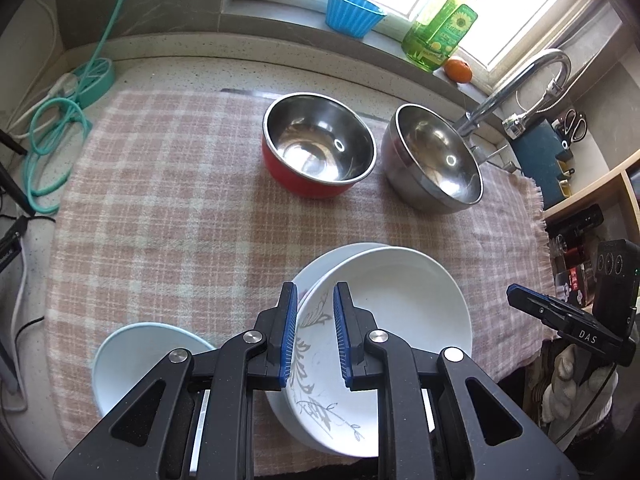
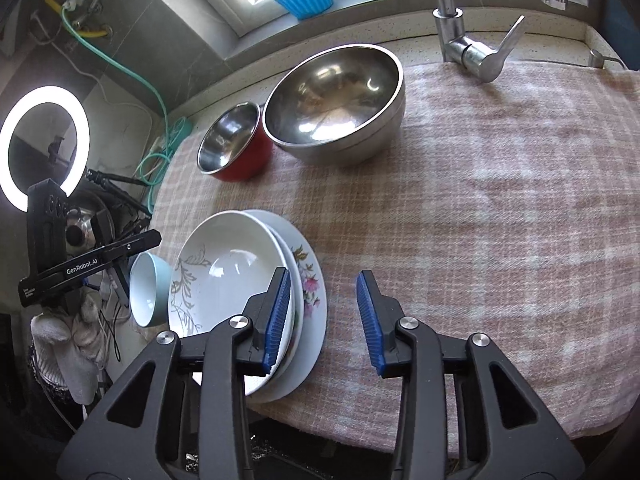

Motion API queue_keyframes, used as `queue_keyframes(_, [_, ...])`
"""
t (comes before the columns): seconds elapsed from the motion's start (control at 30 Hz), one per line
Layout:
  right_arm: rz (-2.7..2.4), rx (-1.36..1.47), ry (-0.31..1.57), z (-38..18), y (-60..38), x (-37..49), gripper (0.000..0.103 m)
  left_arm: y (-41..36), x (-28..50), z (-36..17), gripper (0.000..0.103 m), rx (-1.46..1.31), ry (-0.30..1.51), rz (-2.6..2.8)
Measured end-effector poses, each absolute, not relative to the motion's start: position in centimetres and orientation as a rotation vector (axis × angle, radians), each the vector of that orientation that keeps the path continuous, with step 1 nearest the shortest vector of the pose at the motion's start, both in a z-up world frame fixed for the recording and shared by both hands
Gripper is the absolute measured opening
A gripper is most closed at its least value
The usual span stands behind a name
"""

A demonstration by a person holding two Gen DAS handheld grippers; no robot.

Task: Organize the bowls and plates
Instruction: 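Move the right gripper to the large steel bowl rim and close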

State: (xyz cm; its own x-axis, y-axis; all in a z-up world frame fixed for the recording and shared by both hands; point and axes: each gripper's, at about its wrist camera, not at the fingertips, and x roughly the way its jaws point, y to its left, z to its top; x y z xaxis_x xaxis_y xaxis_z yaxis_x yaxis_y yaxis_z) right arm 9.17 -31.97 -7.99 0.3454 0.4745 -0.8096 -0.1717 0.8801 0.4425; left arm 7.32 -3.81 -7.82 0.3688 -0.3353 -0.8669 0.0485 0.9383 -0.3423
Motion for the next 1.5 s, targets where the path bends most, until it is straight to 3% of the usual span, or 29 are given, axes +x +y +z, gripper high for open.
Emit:
queue_keyframes(0.1, [0.406,0.327,1.117,-7.3,-33.3,10.2,0.044,-4.5,8.1,-7.5,0.017,-0.286,1.158,-0.262])
queue_keyframes(0.2, [0.385,0.331,1.092,-6.7,-34.4,11.0,0.044,-5.5,8.9,-7.2,0.022,-0.292,1.147,-0.278])
queue_keyframes(0.73, [0.352,0.326,1.033,-5.1,-37.1,16.2,0.044,-10.6,13.8,-6.7,0.022,-0.32,1.104,-0.345])
queue_keyframes(1.5, [0.393,0.456,1.142,-9.6,-35.4,21.2,0.044,-11.7,25.4,-9.3,0.022,-0.266,1.197,-0.311])
